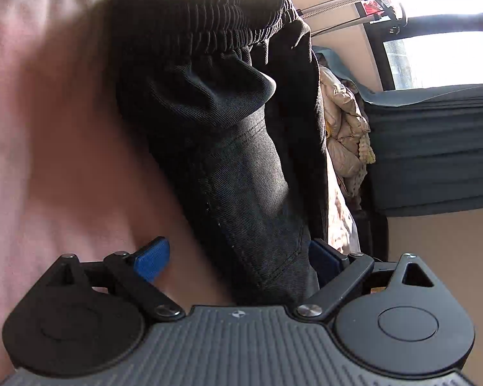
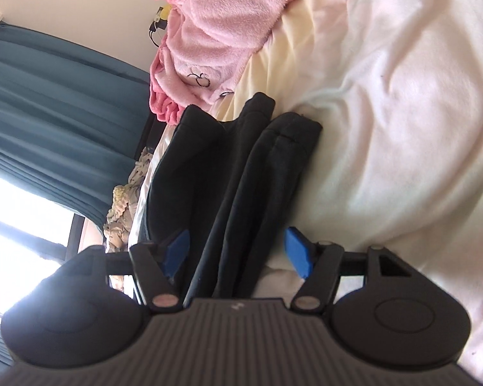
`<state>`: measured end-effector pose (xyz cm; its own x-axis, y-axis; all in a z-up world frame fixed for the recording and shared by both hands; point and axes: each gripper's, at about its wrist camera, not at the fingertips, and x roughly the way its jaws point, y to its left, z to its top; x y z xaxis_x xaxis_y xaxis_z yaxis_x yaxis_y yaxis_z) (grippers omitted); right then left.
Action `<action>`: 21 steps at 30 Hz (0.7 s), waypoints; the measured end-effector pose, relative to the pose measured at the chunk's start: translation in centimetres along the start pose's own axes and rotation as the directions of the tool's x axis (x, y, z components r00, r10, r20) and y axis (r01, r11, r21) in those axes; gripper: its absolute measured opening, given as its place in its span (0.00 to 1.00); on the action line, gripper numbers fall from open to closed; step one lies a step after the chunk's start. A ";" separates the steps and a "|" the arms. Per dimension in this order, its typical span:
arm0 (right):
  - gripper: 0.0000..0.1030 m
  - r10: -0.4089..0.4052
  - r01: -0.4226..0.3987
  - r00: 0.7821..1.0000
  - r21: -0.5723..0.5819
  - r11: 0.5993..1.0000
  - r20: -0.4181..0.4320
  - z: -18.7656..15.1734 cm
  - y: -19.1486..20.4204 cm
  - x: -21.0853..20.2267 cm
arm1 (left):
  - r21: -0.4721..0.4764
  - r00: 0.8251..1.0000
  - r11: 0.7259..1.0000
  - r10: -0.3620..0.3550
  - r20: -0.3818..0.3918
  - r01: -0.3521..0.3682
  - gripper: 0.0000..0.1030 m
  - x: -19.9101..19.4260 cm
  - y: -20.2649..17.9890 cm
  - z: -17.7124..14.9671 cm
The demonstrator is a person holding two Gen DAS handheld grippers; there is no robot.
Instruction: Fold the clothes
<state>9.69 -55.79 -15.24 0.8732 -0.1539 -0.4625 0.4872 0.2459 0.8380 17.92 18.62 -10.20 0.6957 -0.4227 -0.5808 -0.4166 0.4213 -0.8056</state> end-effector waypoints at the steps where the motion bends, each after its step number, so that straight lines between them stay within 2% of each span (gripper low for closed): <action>1: 0.65 0.006 -0.005 1.000 0.008 1.000 -0.009 -0.1 -0.2 0.2 | -0.004 1.000 1.000 -0.003 -0.005 0.003 0.92 0.3 0.2 0.0; 3: 0.65 0.019 -0.018 0.999 0.022 1.000 -0.030 -0.4 -0.5 0.7 | -0.018 0.999 0.999 0.034 0.006 -0.034 0.91 1.5 0.5 0.3; 5: 0.65 0.034 -0.033 0.998 0.014 0.999 -0.049 -0.6 -0.8 1.8 | -0.015 0.996 0.998 0.060 0.069 -0.060 0.89 1.7 0.7 0.6; 8: 0.65 0.063 -0.064 0.997 -0.016 0.998 -0.051 -0.4 -0.7 3.6 | 0.058 0.983 0.995 0.068 0.171 -0.079 0.86 2.2 -0.6 1.3; 10: 0.65 0.088 -0.089 0.995 -0.032 0.996 -0.043 0.0 -0.6 4.8 | 0.095 0.976 0.991 0.072 0.207 -0.094 0.84 2.8 -1.3 2.0; 12: 0.65 0.108 -0.109 0.994 -0.045 0.993 -0.022 0.3 -0.4 5.9 | 0.107 0.969 0.988 0.083 0.235 -0.110 0.74 3.4 -1.6 2.5; 13: 0.62 0.117 -0.117 0.993 -0.059 0.991 -0.010 0.3 -0.3 6.3 | 0.108 0.961 0.986 0.099 0.258 -0.131 0.64 3.6 -1.6 2.6; 14: 0.54 0.126 -0.126 0.992 -0.072 0.989 0.002 0.4 -0.1 6.8 | 0.107 0.955 0.985 0.105 0.276 -0.139 0.53 3.7 -1.5 2.6; 15: 0.28 0.126 -0.125 0.992 -0.080 0.989 0.014 0.4 -0.1 7.1 | 0.099 0.952 0.987 0.096 0.291 -0.130 0.47 3.7 -1.4 2.6; 16: 0.14 0.116 -0.114 0.993 -0.083 0.990 0.027 0.3 -0.2 7.3 | 0.080 0.948 0.990 0.086 0.307 -0.116 0.34 3.6 -1.3 2.6; 17: 0.10 0.116 -0.113 0.993 -0.081 0.990 0.039 0.2 -0.3 7.4 | 0.060 0.947 0.994 0.071 0.314 -0.094 0.23 3.3 -1.2 2.7; 19: 0.10 0.115 -0.109 0.992 -0.099 0.989 0.059 0.2 0.2 7.0 | 0.042 0.946 0.998 0.026 0.324 -0.042 0.16 2.3 -1.4 2.8; 21: 0.09 0.117 -0.106 0.990 -0.133 0.985 0.077 0.2 1.3 6.1 | 0.088 0.939 0.996 -0.017 0.343 -0.014 0.14 0.7 -2.3 2.9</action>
<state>15.69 -56.55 -16.90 0.9203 -0.1975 -0.3377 0.3897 0.3861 0.8361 21.12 19.67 -8.42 0.8613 -0.1290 -0.4915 -0.3730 0.4964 -0.7839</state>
